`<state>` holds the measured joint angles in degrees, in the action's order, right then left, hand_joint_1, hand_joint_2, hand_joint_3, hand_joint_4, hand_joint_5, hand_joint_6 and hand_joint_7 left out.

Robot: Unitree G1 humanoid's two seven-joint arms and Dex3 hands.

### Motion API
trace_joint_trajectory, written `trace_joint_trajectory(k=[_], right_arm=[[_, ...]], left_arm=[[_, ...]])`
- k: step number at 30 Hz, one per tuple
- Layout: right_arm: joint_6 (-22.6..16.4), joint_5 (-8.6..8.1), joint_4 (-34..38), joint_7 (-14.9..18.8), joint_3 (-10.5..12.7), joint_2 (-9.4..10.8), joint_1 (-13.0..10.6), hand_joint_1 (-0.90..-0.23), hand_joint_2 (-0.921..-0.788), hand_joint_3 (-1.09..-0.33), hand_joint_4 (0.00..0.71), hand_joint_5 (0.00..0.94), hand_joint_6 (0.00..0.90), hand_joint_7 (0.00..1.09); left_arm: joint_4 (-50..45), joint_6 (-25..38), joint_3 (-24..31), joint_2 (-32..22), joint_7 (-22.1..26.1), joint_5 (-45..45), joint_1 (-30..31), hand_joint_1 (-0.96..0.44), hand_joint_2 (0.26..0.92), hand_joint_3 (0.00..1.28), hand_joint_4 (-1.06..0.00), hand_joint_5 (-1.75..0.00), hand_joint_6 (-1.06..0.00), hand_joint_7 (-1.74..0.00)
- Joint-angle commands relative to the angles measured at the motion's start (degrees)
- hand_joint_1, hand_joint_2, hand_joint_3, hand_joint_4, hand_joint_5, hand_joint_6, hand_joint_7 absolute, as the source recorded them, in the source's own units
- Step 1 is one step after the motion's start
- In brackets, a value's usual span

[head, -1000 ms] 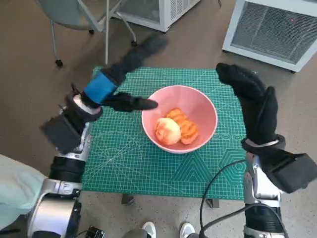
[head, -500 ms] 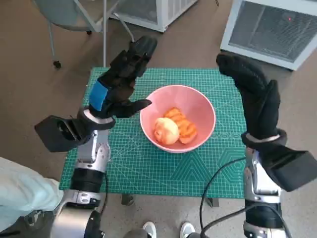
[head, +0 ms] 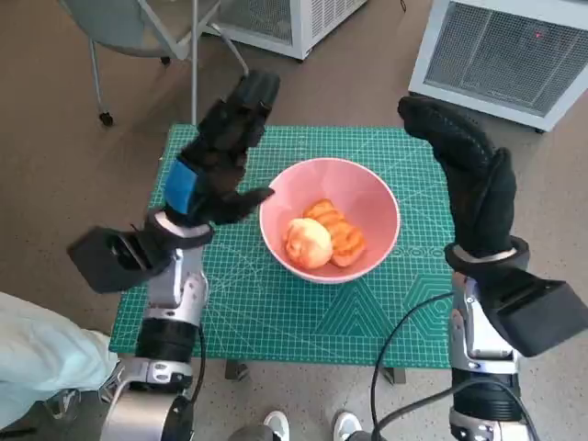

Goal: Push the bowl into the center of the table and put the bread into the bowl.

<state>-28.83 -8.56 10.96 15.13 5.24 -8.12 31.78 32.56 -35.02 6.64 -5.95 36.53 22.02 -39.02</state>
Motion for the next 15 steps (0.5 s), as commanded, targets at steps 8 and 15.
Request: trace_joint_trajectory(k=[8,15], right_arm=[[0.9,0.04,-0.1,-0.3,-0.2,-0.1,0.3,-0.691,-0.921,-0.720,0.169,0.000,-0.001,0.49],[1.1,0.09,-0.4,-0.3,-0.3,-0.2,0.6,-0.693,-0.921,-0.715,0.169,0.001,-0.001,0.49]], left_arm=[[-1.9,1.9,0.0,0.5,-0.2,-0.6,0.4,-0.61,0.921,0.30,0.00,0.00,-0.19,-0.01],[-1.9,1.6,0.3,0.7,-1.1,-1.4,0.2,-0.61,0.921,0.30,-0.01,0.00,-0.20,-0.02]])
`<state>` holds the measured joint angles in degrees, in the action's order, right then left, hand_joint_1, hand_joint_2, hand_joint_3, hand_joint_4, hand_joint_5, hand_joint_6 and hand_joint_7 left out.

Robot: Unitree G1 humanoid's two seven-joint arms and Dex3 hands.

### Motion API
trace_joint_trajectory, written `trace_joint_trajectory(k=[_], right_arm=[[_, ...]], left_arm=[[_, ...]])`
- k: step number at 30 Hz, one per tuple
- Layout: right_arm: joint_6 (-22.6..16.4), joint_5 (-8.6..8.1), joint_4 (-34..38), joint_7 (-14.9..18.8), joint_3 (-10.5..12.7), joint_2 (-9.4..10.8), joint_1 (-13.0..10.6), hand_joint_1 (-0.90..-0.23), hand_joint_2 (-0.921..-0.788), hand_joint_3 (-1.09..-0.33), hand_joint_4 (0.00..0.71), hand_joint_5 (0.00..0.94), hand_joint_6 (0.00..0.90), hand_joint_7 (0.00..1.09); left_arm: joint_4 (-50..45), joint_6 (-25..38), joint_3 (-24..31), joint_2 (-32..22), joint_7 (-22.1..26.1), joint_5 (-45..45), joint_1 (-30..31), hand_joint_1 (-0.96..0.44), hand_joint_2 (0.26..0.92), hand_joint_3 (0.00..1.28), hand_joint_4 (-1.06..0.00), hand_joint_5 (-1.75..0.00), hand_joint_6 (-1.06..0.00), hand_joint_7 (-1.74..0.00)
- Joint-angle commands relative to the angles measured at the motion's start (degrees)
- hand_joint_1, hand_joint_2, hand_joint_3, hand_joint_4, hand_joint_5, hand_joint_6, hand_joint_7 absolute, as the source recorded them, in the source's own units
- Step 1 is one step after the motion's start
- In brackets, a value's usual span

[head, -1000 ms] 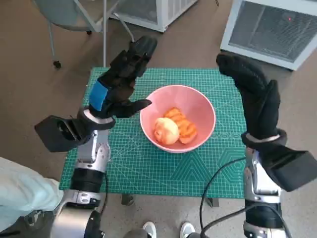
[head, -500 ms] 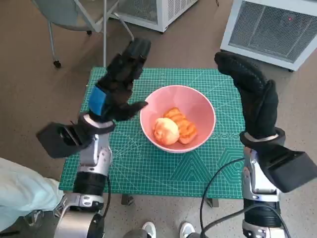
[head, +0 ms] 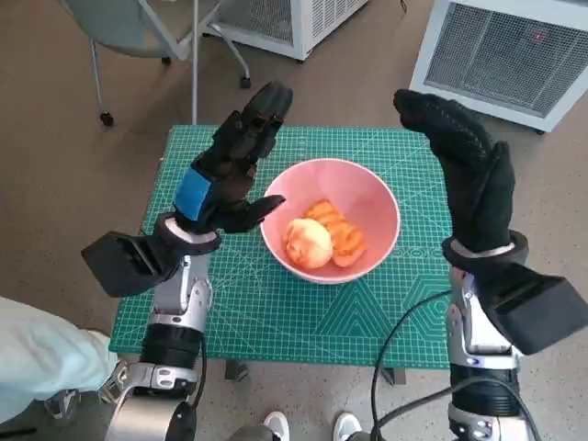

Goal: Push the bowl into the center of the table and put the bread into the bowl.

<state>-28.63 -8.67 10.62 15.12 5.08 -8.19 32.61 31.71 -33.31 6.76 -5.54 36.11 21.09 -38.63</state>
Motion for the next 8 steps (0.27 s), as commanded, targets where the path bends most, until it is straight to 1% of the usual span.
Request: trace_joint_trajectory(k=[1,8], right_arm=[[0.8,0.28,-0.1,-0.3,-0.2,-0.2,-0.1,-0.693,-0.921,-0.715,0.169,0.001,-0.001,0.49],[0.3,0.36,0.7,-0.1,-0.2,-0.3,0.3,-0.693,-0.921,-0.713,0.171,0.001,-0.001,0.49]], left_arm=[[-1.0,-0.3,0.2,0.3,-0.9,-0.7,-0.2,-0.61,0.921,0.30,-0.01,0.00,-0.20,-0.02],[-0.5,-1.5,0.1,0.6,-1.7,-1.7,-0.2,-0.60,0.921,0.31,-0.03,-0.01,-0.20,-0.02]])
